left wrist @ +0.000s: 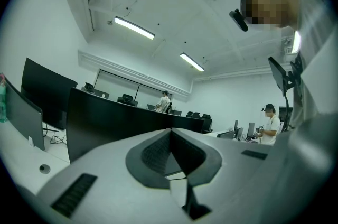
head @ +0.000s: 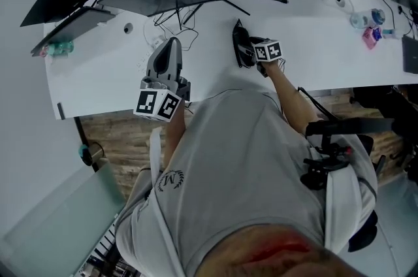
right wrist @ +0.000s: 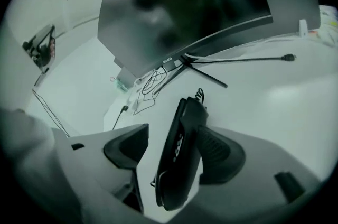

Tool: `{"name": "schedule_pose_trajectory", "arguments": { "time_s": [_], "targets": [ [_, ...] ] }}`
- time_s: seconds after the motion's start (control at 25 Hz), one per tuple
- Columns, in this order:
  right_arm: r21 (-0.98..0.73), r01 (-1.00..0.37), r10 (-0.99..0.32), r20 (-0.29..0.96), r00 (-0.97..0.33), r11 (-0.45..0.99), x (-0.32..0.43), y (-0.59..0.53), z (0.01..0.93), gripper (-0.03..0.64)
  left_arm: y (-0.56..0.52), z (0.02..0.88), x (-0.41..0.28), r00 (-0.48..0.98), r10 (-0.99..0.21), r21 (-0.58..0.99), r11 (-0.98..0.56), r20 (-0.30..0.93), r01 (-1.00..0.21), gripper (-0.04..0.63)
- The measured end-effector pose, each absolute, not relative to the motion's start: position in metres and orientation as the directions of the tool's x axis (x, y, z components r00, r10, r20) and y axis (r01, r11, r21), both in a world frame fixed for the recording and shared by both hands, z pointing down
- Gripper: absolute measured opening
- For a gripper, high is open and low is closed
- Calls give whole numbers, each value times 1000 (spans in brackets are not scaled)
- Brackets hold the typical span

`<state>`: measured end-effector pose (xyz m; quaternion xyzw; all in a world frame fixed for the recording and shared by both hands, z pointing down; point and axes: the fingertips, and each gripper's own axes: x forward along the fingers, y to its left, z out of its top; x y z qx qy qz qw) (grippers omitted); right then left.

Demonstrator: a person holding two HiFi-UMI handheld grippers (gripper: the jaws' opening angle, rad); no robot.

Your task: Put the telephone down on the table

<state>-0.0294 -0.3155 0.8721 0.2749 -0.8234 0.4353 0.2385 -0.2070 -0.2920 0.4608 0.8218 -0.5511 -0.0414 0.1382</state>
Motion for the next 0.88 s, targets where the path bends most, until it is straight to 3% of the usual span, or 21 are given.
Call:
{"name": "schedule_pose_trajectory", "arguments": {
  "time_s": [0.12,0.2,0.48,0.68,0.88],
  "targets": [
    [-520,-722,-256,700,-666,456,-23,-312,886,280,-292,461,-200,406,-910,271,-371,84,-888,11],
    [-548,-718,-258,687,-679,430,-21,-311,892,232,-292,461,-197,413,-907,269,-378,85,-886,11],
    [-848,-478,-284,412,-866,228,-29,-314,891,233,-288,462,-200,409,-909,272,-373,86,-887,11],
    [-798,-504,-253,440,-862,331,-26,-314,886,235,-285,461,-205,399,-914,273,-365,80,-890,11],
    [-673,-617,-395,479,-784,407,-5,-342,851,235,-284,465,-214,376,-924,275,-344,69,-898,11]
  ]
}}
